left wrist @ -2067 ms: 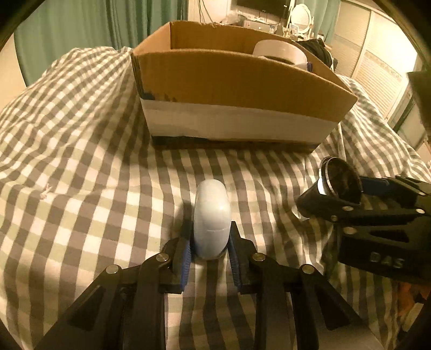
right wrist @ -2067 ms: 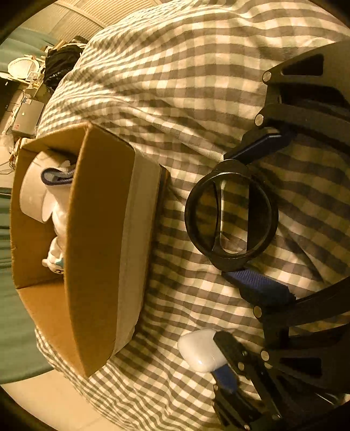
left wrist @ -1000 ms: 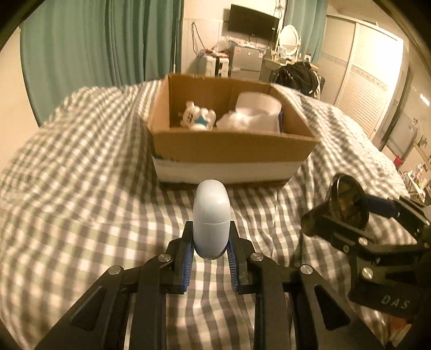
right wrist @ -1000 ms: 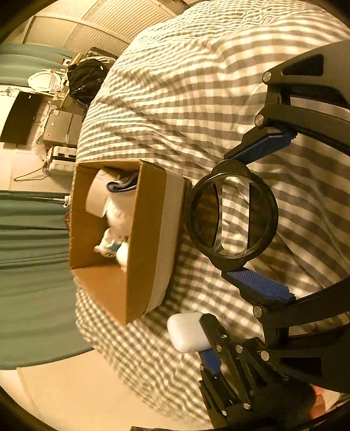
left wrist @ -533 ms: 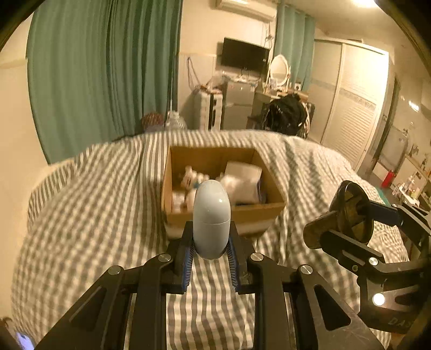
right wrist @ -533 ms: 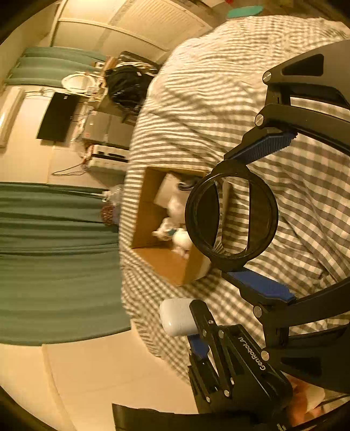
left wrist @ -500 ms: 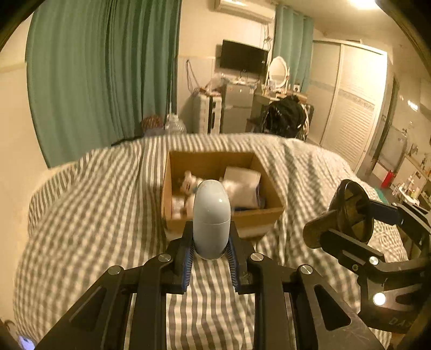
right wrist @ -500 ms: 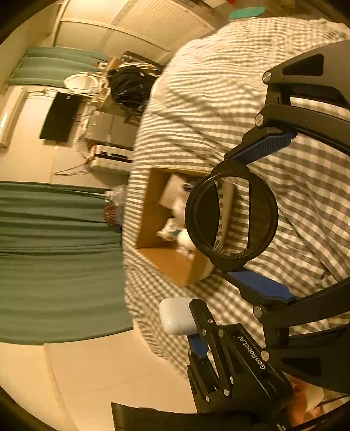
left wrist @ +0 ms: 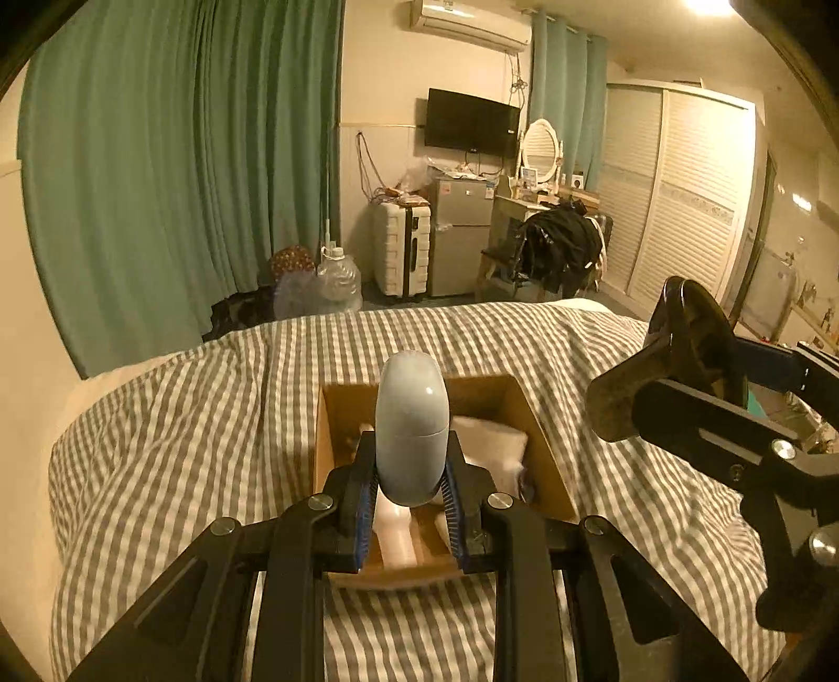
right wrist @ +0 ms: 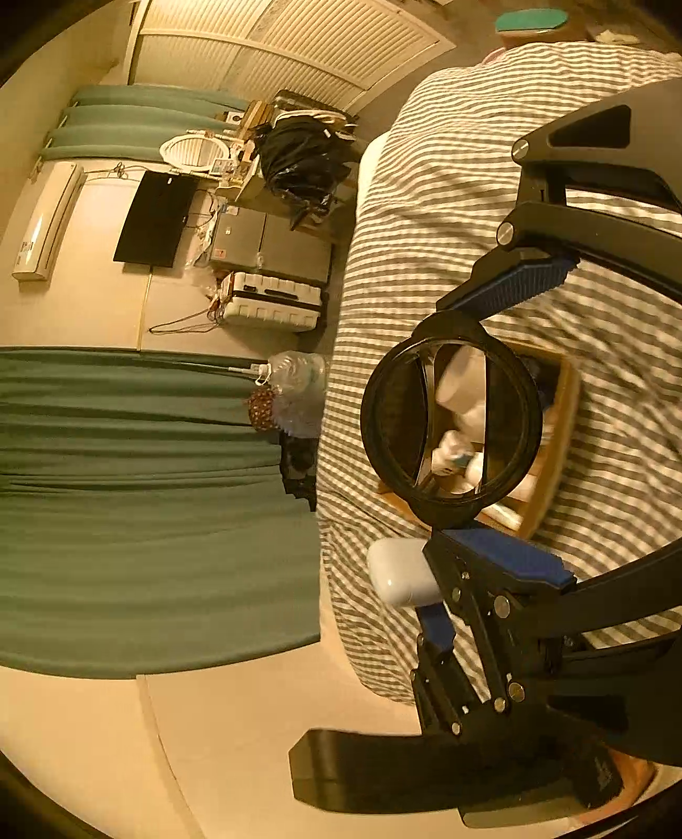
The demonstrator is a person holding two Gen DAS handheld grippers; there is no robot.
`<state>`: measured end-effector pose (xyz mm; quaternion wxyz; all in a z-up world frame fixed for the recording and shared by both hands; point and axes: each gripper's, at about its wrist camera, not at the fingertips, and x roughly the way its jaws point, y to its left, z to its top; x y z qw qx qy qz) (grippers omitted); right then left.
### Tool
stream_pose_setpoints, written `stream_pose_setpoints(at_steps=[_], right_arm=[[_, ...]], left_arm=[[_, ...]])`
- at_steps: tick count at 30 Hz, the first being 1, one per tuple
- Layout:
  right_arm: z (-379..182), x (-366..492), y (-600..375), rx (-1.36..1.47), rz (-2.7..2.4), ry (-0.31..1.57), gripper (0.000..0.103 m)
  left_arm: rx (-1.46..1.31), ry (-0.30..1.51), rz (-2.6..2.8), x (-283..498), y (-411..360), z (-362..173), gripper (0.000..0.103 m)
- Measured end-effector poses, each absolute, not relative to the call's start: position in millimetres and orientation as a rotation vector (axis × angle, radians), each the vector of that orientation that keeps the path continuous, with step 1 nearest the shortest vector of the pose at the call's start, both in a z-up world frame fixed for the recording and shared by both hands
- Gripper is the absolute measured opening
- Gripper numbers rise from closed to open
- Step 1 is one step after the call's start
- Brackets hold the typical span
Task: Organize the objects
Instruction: 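Carry the earbud case and black ring over the box and open both tools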
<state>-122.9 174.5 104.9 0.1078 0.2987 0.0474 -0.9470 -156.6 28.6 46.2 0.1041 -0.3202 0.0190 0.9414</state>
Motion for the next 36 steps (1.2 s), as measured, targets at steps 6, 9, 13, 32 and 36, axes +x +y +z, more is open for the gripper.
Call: stream_pose_setpoints(at_steps=[6,9,13,32,36], right_arm=[[92.0,-181.0,179.9,0.917,-2.771,0.055,0.076],[74.1,-207.5,185.6,0.957,-2.764,0.017,0.076],[40.1,-239.1,191.7,1.036,-2.740,-0.034,0.076],[-52.8,-289.8,204.2,1.251,-2.650,-0.082,0.077],[-55.8,-289.1,206.2,1.274,-2.641,-0.084,0.082]], left_arm=[[-0.985,0.079,2.763,-213.7,32.9,31.1,0.023],[-1.030,0.087,2.746,-237.8,35.3,12.7,0.023],[-1.113,0.101,2.712,-266.2,42.9,-19.5,0.023],[-1.310,0.055,2.590,-295.2,46.4,-104.5,0.023],[-1.304,0.041,2.585,-292.5,44.5,-102.6,0.027]])
